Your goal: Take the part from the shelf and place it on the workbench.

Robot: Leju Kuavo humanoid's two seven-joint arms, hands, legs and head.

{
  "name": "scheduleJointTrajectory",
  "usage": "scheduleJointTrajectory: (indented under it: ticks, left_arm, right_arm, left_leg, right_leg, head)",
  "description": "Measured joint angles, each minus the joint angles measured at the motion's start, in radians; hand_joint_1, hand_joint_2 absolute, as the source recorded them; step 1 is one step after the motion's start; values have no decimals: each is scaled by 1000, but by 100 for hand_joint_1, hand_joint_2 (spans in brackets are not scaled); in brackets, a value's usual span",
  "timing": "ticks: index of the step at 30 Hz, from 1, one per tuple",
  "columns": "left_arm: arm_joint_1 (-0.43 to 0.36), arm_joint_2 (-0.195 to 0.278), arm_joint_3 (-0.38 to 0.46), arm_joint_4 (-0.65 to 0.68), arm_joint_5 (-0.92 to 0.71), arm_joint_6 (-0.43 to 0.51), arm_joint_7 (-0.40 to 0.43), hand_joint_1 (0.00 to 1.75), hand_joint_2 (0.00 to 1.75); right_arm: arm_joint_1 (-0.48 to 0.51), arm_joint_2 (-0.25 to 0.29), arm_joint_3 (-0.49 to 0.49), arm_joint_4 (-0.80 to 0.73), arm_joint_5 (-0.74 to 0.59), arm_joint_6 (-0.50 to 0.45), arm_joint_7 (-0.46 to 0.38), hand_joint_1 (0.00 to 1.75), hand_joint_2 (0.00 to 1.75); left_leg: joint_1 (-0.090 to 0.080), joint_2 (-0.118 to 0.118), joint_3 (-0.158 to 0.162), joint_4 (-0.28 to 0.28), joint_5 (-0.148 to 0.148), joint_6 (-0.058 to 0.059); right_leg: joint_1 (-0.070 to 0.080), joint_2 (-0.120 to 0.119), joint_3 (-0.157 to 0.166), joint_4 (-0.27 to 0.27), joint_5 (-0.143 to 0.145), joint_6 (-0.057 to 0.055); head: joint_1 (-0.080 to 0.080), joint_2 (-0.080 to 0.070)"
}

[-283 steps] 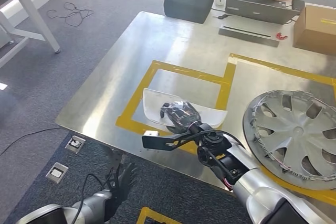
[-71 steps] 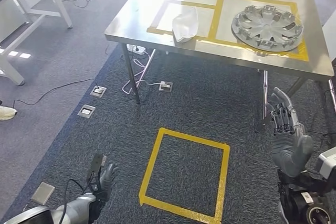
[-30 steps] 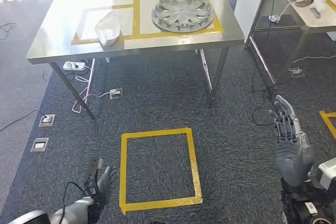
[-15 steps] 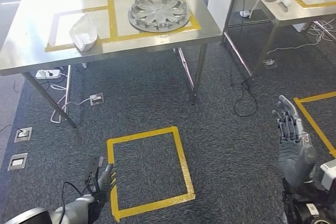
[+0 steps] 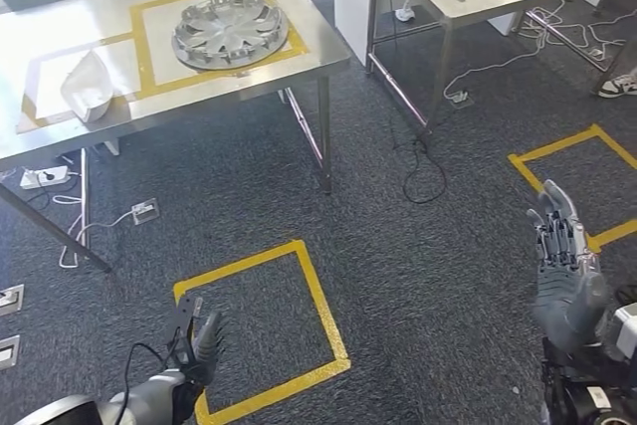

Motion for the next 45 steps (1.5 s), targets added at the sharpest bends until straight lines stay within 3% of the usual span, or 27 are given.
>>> scheduleJointTrajectory:
  ticks: [2, 3, 5, 7, 9, 11, 13, 15, 17, 18, 19, 22, 24, 26, 28, 30, 32, 33, 34, 35, 38, 40, 42, 44, 45]
  left_arm:
    - [2, -1, 0, 0, -2, 3, 1, 0, 0]
    - [3, -1, 0, 0, -4, 5, 1, 0, 0]
    - [0, -2, 0, 0, -7, 5, 1, 0, 0]
    - [-5, -1, 0, 0, -9, 2, 2, 0, 0]
    - [-11, -1, 0, 0, -10, -2, 5, 0, 0]
    - [-16, -5, 0, -1, -10, -8, 10, 0, 0]
    - [-20, -10, 0, -2, -8, -14, 14, 0, 0]
    - [-22, -15, 0, -3, -1, -24, 13, 0, 0]
    - [-19, -18, 0, -3, 9, -46, 8, 0, 0]
    - [-17, -19, 0, -3, 13, -57, 5, 0, 0]
    - [-16, -20, 0, -3, 16, -67, 4, 0, 0]
    - [-18, -20, 0, -3, 19, -83, 3, 0, 0]
    - [-21, -20, 0, -3, 19, -84, 5, 0, 0]
    - [-22, -20, 0, -3, 18, -84, 10, 0, 0]
    - [-23, -21, 0, -4, 18, -84, 16, 0, 0]
    - [-25, -21, 0, -5, 17, -82, 17, 0, 0]
    - [-22, -21, 0, -5, 17, -78, 18, 0, 0]
    - [-19, -21, 0, -5, 17, -76, 19, 0, 0]
    - [-17, -20, 0, -5, 18, -75, 19, 0, 0]
    - [-16, -20, 0, -5, 19, -74, 20, 0, 0]
    - [-19, -18, 0, -5, 23, -68, 20, 0, 0]
    - [-20, -15, 0, -6, 28, -64, 20, 0, 0]
    - [-20, -15, 0, -6, 32, -63, 19, 0, 0]
    - [-21, -15, 1, -6, 37, -64, 17, 0, 0]
    - [-21, -15, 1, -7, 39, -65, 16, 0, 0]
  right_arm:
    - [1, 0, 0, 0, 3, 0, 0, 0, 0]
    - [1, 0, -1, 0, 5, 0, 0, 0, 0]
    - [0, 0, -3, 0, 7, 0, 0, 0, 0]
    - [-4, 0, -5, 0, 11, 1, 2, 0, 0]
    - [-9, 0, -6, 0, 14, 0, 5, 0, 0]
    - [-12, 0, -7, 0, 16, -3, 8, 0, 0]
    - [-20, 0, -8, -1, 17, -11, 9, 0, 0]
    - [-30, -1, -8, -1, 18, -24, 9, 0, 0]
    - [-34, -1, -6, 1, 17, -38, 10, 0, 0]
    - [-34, -1, -5, 1, 16, -44, 10, 0, 0]
    - [-35, -1, -4, 2, 15, -49, 11, 0, 0]
    - [-43, -1, 0, 2, 12, -56, 11, 0, 0]
    - [-48, -1, 2, 3, 9, -59, 11, 0, 0]
    - [-51, -1, 3, 4, 6, -62, 10, 0, 0]
    - [-54, -1, 4, 4, 4, -64, 9, 0, 0]
    - [-58, -1, 5, 4, 2, -66, 8, 0, 0]
    - [-59, -1, 7, 4, 2, -67, 8, 0, 0]
    - [-59, -1, 8, 5, 1, -68, 8, 0, 0]
    - [-58, -1, 8, 5, 0, -69, 8, 0, 0]
    - [-58, -1, 9, 5, 0, -70, 8, 0, 0]
    - [-58, -1, 9, 4, 0, -74, 9, 0, 0]
    - [-57, -1, 10, 4, 2, -77, 10, 0, 0]
    - [-55, -2, 12, 4, 4, -77, 11, 0, 0]
    - [-53, -5, 14, 4, 4, -77, 11, 0, 0]
    - [-52, -7, 16, 4, 4, -76, 11, 0, 0]
  left_leg:
    - [-4, -8, -62, 114, -32, 5]
    - [-7, -10, -67, 116, -18, 10]
    - [-15, -24, -17, -1, 56, 29]
    - [-20, -63, 49, -146, 111, 50]
    - [-26, -79, 73, -203, 121, 57]
    - [-25, -57, 79, -216, 127, 56]
    - [-16, -35, 88, -234, 133, 59]
    - [-13, -14, 92, -241, 135, 61]
    - [-12, 9, 92, -240, 133, 60]
    - [-11, 19, 93, -239, 132, 58]
    - [-9, 29, 94, -237, 129, 55]
    - [-6, 57, 96, -224, 118, 38]
    - [-11, 69, 95, -214, 114, 26]
    - [-13, 83, 96, -211, 114, 17]
    - [-7, 69, 91, -190, 95, 7]
    - [-4, 23, 47, -90, 35, 1]
    - [-6, -5, -29, 60, -30, 4]
    - [-7, -9, -55, 108, -41, 7]
    - [-8, -10, -63, 118, -32, 11]
    - [-9, -12, -50, 84, -5, 17]
    - [-15, -56, 50, -130, 91, 41]
    - [-18, -70, 79, -194, 104, 45]
    - [-18, -50, 83, -202, 107, 45]
    - [-13, -31, 88, -212, 113, 50]
    - [-10, -21, 90, -217, 115, 53]
  right_leg:
    - [6, 22, -3, 0, 3, -6]
    - [9, 34, -4, 0, 4, -7]
    - [15, 58, -3, 0, 5, -9]
    - [16, 77, -6, 1, 7, -7]
    - [11, 94, -12, 1, 9, 0]
    - [8, 106, -19, 1, 11, 11]
    - [14, 70, -38, 38, -16, 21]
    - [10, 17, -93, 155, -80, 33]
    - [-1, -1, -149, 278, -127, 46]
    - [-6, -4, -158, 299, -128, 51]
    - [-11, -9, -145, 274, -107, 57]
    - [-16, -52, -36, 65, -17, 69]
    - [-13, -71, -9, 11, -9, 56]
    - [-10, -54, -11, 14, -9, 38]
    - [-10, -34, -12, 14, -5, 24]
    - [-11, -17, -14, 12, 0, 11]
    - [-8, 4, -20, 12, 4, 3]
    - [-5, 16, -22, 12, 5, 1]
    - [-2, 29, -23, 12, 7, 0]
    - [0, 41, -23, 12, 8, -1]
    - [4, 75, -24, 13, 11, 3]
    - [3, 93, -29, 13, 13, 10]
    - [0, 106, -37, 13, 15, 21]
    - [3, 73, -54, 41, -6, 32]
    - [4, 45, -75, 87, -34, 36]
  head:
    - [-5, 0]
    - [-6, 0]
    - [-8, 0]
    - [-6, 0]
    - [-7, 0]
    - [-15, 0]
    - [-11, 0]
    - [-2, 0]
    - [1, 0]
    - [2, 0]
    - [2, 0]
    - [5, 0]
    - [6, 0]
    - [1, 0]
    - [-4, 0]
    - [-8, 0]
    - [-16, 0]
    - [-18, 0]
    - [-20, 0]
    - [-21, 0]
    - [-22, 0]
    - [-21, 0]
    - [-21, 0]
    - [-16, 0]
    - [-11, 0]
